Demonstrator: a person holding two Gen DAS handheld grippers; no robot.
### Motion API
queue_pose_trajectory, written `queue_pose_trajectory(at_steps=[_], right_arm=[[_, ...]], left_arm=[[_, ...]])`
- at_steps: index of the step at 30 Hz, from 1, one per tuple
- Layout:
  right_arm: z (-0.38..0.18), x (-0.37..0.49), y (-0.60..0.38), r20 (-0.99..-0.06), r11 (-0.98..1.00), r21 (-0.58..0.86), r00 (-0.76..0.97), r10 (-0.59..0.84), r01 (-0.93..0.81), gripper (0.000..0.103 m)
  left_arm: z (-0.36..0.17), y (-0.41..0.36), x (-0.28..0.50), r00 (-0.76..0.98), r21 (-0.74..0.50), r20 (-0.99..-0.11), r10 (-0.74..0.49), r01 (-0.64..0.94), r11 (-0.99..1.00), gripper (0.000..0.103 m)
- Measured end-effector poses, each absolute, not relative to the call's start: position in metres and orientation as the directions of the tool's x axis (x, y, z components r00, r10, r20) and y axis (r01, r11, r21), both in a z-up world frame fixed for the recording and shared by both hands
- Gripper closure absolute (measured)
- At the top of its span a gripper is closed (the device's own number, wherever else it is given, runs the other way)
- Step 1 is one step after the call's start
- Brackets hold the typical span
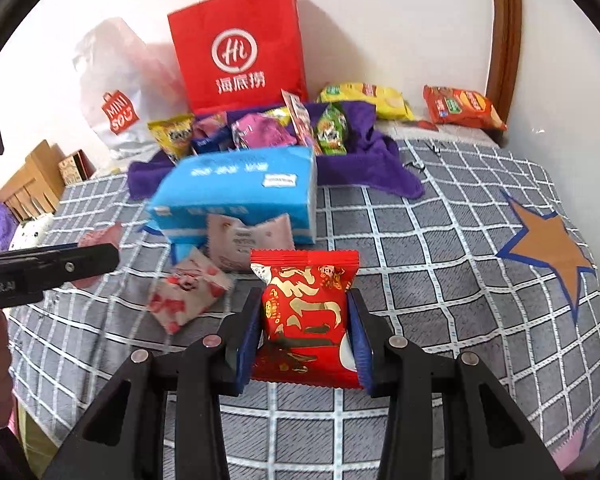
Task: Organize snacks
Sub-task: 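Lift both packets and carry them toward the purple towel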
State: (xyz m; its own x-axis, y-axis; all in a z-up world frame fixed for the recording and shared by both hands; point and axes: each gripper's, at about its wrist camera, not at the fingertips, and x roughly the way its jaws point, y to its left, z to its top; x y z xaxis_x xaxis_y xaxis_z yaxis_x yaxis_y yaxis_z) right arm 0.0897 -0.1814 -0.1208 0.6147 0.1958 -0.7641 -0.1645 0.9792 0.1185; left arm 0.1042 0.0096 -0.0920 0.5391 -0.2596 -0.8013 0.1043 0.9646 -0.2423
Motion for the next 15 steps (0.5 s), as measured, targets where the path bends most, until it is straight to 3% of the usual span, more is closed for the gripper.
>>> queue_pose_trajectory(at_steps=[15], right_arm=[[-0.063, 0.077, -0.183, -0.713, 0.981, 0.122, 0.675, 0.19, -0.148, 0.062]], left_arm=[[-0.049, 0.0, 0.092, 0.591, -0.255, -0.753, -0.291, 0.147, 0.956, 0.05]])
